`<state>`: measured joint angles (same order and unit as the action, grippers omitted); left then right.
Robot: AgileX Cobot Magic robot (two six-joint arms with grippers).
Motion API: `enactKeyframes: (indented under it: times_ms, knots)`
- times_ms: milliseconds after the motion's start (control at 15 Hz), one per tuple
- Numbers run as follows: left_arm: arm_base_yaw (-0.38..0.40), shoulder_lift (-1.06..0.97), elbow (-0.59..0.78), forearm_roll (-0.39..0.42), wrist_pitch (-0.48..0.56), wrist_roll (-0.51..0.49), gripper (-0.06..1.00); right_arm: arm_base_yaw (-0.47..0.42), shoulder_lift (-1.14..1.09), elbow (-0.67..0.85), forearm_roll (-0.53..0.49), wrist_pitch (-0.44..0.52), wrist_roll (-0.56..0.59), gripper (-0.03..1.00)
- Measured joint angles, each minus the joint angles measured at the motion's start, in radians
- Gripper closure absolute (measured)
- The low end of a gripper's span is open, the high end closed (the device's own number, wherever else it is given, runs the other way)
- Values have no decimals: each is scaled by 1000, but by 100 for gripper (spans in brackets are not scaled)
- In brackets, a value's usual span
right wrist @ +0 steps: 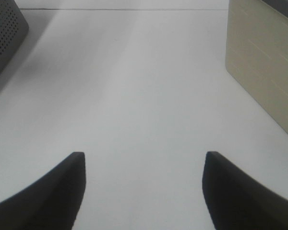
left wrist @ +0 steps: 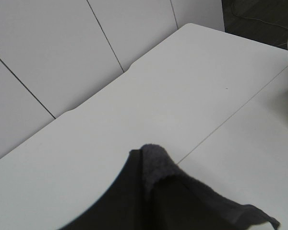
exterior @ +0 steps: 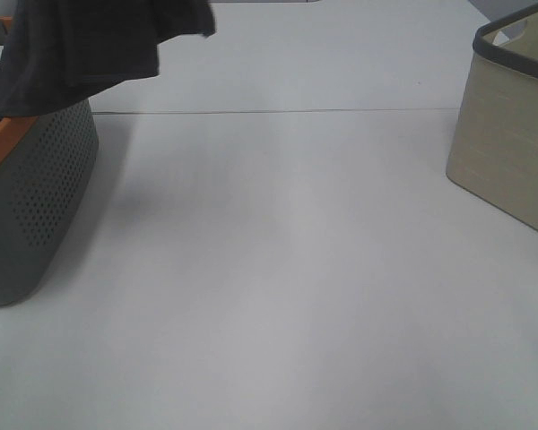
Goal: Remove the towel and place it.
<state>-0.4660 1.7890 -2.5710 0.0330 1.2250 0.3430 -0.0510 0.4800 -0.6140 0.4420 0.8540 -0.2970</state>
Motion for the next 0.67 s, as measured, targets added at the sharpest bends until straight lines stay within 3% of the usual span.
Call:
enactKeyframes:
  times_ms: [133,667]
  knots:
    - [-84,88,-33,114,0,-77,94,0,53,-2,39,-29,-25,35]
    - [-105,232,-34,137,1,-134,94,0,151,-2,194,-94,-200,35]
